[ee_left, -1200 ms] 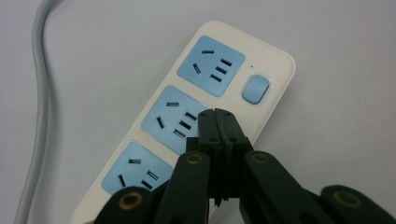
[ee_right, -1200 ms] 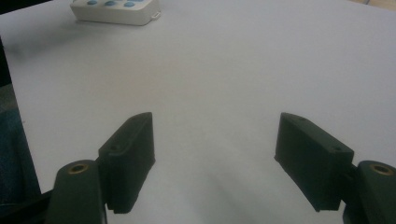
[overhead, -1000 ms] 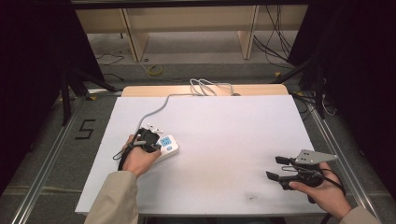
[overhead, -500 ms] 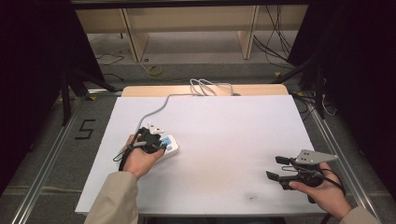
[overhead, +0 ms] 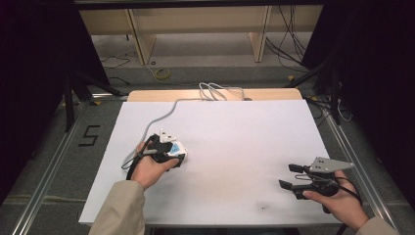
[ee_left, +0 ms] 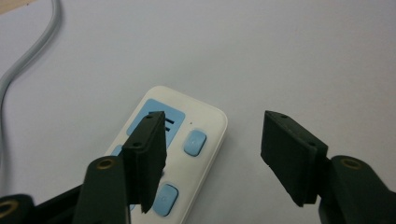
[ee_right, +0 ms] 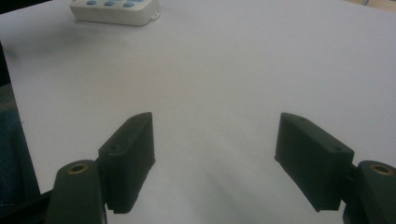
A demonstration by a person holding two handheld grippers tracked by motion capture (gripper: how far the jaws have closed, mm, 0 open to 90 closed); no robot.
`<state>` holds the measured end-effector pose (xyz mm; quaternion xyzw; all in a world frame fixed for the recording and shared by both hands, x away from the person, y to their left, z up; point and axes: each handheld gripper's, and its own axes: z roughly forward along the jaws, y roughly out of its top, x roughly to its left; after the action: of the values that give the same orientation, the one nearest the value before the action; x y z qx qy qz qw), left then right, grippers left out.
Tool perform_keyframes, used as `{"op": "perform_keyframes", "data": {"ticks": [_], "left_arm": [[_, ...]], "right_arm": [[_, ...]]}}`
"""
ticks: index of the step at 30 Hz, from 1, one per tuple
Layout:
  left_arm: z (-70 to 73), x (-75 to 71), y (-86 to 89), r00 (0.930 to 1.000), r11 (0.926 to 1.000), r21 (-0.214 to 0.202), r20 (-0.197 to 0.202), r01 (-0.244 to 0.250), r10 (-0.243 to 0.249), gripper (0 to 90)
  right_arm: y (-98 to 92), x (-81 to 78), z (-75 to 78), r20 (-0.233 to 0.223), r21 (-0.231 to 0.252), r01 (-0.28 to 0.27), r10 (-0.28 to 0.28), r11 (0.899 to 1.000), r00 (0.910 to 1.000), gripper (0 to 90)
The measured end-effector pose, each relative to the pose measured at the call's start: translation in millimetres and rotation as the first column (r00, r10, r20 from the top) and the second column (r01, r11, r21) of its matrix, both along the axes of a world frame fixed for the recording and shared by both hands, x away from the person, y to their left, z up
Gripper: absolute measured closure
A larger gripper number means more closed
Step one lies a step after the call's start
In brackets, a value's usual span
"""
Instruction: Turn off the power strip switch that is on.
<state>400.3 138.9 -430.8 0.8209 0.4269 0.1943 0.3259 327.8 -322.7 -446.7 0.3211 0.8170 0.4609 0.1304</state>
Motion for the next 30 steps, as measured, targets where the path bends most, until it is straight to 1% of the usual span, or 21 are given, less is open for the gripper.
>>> {"op": "perform_keyframes", "data": {"ticks": [3, 6, 10, 12, 14, 16, 17, 20, 21, 22, 25, 28, 30], "left_arm": [[1.2, -1.6, -3.1, 0.9993, 0.9996, -0.003, 0.026, 0.027, -0.027, 32.7], [0.5, -4.5, -8.7, 0.9986, 0.9987, 0.005, 0.017, 0.05, -0.05, 26.8], [-3.8, -9.0, -16.3, 0.9965, 0.9966, -0.003, 0.015, 0.083, -0.083, 23.4], [-4.2, -11.3, -21.2, 0.9934, 0.9935, -0.016, 0.024, 0.113, -0.112, 22.8], [-3.4, -13.5, -25.0, 0.9909, 0.9909, -0.029, 0.035, 0.131, -0.13, 22.0], [-2.4, -16.0, -28.4, 0.9867, 0.987, -0.038, 0.053, 0.156, -0.154, 21.1], [-2.2, -17.5, -30.3, 0.9856, 0.9856, -0.05, 0.061, 0.161, -0.158, 20.9], [-1.9, -22.0, -34.2, 0.9785, 0.9788, -0.065, 0.084, 0.194, -0.188, 20.4], [-2.1, -23.7, -35.4, 0.9761, 0.9767, -0.066, 0.09, 0.204, -0.198, 19.9], [-2.6, -25.6, -36.7, 0.9718, 0.9736, -0.062, 0.103, 0.219, -0.212, 19.7], [-4.4, -29.3, -37.8, 0.9608, 0.9685, -0.032, 0.138, 0.247, -0.241, 19.7], [-5.8, -33.2, -37.7, 0.956, 0.9638, -0.044, 0.146, 0.263, -0.254, 19.5], [-5.9, -35.8, -37.2, 0.9531, 0.9622, -0.039, 0.154, 0.269, -0.26, 19.5]], "right_arm": [[0.0, 0.2, -0.2, 0.001, 0.0, 0.0, 0.0, 1.0, 1.0, 28.4], [0.0, 0.2, -0.2, -0.002, -0.003, 0.002, -0.002, 1.0, 1.0, 28.3], [-0.3, 0.1, -0.2, -0.002, -0.003, 0.002, -0.002, 1.0, 1.0, 28.1], [-0.3, 0.2, -0.2, -0.001, -0.004, 0.002, -0.002, 1.0, 1.0, 28.0], [0.0, 0.2, -0.4, -0.001, -0.005, 0.001, -0.001, 1.0, 1.0, 27.9], [-0.1, 0.1, -0.6, -0.002, -0.005, 0.002, -0.002, 1.0, 1.0, 27.9], [-0.3, 0.1, -0.6, -0.002, -0.005, 0.003, -0.003, 1.0, 1.0, 27.8], [-0.8, -0.1, -0.5, -0.001, -0.004, 0.005, -0.005, 1.0, 1.0, 27.8], [-0.8, -0.2, -0.5, -0.001, -0.003, 0.005, -0.005, 1.0, 1.0, 27.8], [-0.8, -0.2, -0.6, -0.001, -0.003, 0.005, -0.005, 1.0, 1.0, 27.8], [-0.8, -0.3, -0.6, -0.003, -0.003, 0.005, -0.005, 1.0, 1.0, 27.7], [-0.9, -0.4, -0.6, -0.002, -0.002, 0.004, -0.004, 1.0, 1.0, 27.6], [-0.7, -0.5, -0.6, -0.001, -0.003, 0.004, -0.004, 1.0, 1.0, 27.6]]}}
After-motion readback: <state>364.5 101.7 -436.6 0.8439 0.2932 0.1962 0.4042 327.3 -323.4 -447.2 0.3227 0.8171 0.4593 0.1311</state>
